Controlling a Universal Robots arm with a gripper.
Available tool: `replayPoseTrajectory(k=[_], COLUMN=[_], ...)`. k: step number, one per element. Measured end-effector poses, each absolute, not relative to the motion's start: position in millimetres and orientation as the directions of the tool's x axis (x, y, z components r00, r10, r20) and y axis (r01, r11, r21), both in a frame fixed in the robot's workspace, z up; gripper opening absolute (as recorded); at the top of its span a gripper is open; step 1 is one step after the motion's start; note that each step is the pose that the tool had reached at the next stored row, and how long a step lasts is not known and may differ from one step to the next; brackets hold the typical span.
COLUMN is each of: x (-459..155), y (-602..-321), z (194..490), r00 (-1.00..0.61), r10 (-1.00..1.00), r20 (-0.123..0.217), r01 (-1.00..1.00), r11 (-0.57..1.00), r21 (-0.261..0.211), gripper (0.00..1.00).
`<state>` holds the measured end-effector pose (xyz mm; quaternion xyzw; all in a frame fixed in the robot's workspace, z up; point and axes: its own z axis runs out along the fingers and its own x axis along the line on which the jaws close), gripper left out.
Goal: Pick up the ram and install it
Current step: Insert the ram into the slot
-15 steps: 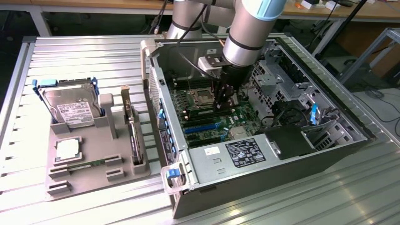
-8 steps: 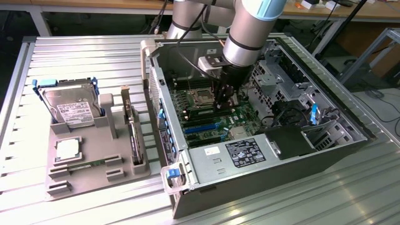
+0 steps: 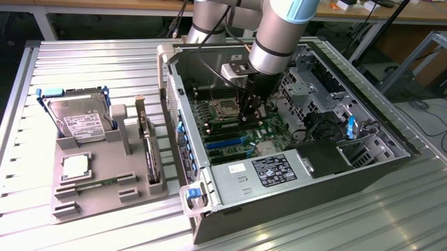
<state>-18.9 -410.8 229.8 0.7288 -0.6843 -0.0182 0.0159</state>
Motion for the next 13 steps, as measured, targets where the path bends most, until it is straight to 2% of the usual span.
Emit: replayPoseTrajectory(k=[13], x=[-18.7], y=[-411.6], z=[233.8], r00=[0.062], r10=[-0.998], r20=[0.002], r01=[-0.997], r11=[-0.062], r21=[0.050], gripper=[0.13])
